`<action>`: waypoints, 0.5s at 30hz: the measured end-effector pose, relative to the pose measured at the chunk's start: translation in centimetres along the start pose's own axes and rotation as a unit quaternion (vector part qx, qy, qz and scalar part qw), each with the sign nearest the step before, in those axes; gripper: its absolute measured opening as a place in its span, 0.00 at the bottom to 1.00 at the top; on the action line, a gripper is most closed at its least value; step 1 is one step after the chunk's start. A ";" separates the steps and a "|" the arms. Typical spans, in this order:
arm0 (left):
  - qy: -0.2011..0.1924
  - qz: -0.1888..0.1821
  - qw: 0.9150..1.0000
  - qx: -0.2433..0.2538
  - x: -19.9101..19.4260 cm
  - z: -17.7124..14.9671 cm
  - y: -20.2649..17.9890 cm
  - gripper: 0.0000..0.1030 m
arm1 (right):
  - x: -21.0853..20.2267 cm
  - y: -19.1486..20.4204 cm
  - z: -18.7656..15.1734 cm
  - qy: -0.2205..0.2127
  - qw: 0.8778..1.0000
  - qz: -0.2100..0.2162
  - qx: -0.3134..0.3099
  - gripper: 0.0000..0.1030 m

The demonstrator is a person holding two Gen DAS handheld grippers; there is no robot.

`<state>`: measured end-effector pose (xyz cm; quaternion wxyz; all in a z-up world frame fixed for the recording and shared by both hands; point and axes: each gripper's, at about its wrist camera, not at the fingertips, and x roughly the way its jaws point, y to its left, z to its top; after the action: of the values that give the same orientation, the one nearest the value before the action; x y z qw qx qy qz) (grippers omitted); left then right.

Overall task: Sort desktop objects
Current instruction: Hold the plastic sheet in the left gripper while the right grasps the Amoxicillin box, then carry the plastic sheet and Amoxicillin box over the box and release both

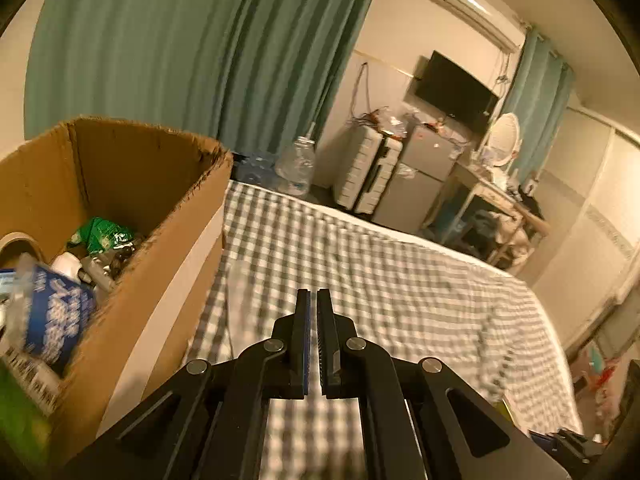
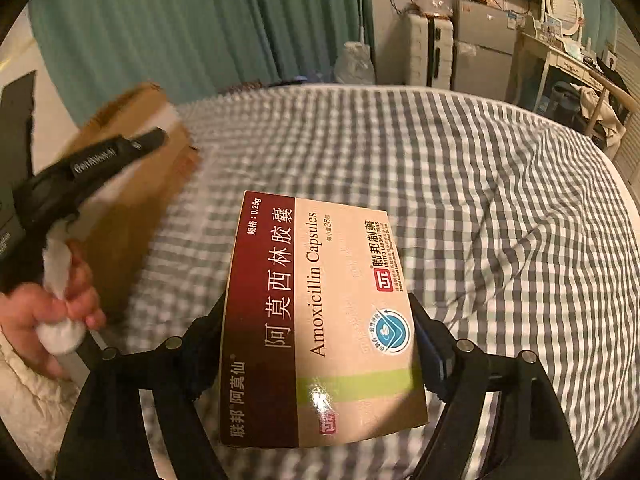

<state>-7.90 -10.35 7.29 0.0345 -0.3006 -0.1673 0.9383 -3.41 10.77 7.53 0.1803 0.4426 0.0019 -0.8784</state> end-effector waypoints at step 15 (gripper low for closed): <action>0.009 -0.078 0.995 0.060 -12.4 3.7 0.6 0.03 | -6.5 3.6 -2.0 -0.064 0.996 0.041 0.046 0.77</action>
<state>0.13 -14.03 16.75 0.1276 -0.2928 -0.1333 0.9382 2.83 9.80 11.98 0.1948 0.3930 -0.0684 -0.8960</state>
